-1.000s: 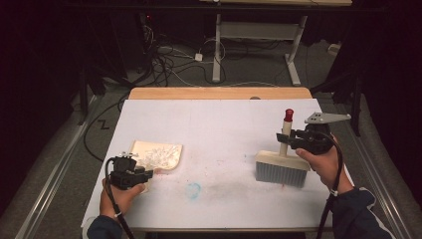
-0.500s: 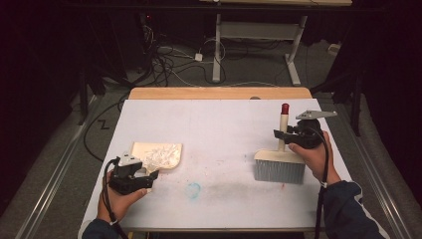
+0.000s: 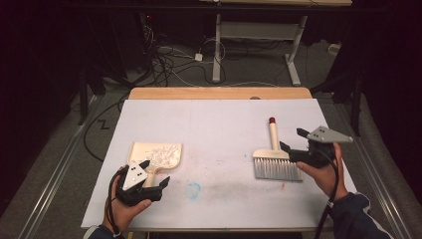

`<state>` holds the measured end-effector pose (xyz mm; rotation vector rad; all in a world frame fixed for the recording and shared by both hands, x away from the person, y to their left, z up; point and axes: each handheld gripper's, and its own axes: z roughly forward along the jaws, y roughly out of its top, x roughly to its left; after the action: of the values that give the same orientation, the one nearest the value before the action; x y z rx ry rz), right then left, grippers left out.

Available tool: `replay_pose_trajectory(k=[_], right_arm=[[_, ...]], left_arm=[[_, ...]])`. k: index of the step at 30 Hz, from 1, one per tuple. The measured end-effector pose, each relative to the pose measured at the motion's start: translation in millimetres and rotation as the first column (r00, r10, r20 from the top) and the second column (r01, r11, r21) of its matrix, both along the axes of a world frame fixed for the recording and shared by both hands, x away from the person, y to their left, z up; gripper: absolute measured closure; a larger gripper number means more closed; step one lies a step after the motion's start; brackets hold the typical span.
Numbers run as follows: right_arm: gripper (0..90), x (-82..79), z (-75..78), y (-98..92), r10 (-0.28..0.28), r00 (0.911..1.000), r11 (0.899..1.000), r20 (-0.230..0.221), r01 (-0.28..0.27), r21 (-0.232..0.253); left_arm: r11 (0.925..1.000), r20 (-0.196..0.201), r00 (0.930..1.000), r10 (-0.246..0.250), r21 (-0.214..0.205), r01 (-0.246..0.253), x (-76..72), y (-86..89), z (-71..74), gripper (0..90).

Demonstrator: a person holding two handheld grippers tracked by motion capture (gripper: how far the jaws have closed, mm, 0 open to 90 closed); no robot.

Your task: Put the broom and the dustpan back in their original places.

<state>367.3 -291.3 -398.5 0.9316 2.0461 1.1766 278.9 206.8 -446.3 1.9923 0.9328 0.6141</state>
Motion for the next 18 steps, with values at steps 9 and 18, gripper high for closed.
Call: replay_pose_trajectory(k=[9,18], right_arm=[[20.7,-64.9,-31.5,-16.3,0.022,0.9978,1.000,0.063,-0.023,0.017],[20.6,-78.7,-30.1,-13.1,0.015,0.9934,1.000,0.113,-0.017,0.018]], left_arm=[[0.9973,0.040,0.9988,-0.029,0.069,0.026,-7.9,-8.9,-4.9,17.0],[0.9953,0.057,0.9983,-0.017,0.097,0.011,-10.7,-10.1,-6.0,17.0]])
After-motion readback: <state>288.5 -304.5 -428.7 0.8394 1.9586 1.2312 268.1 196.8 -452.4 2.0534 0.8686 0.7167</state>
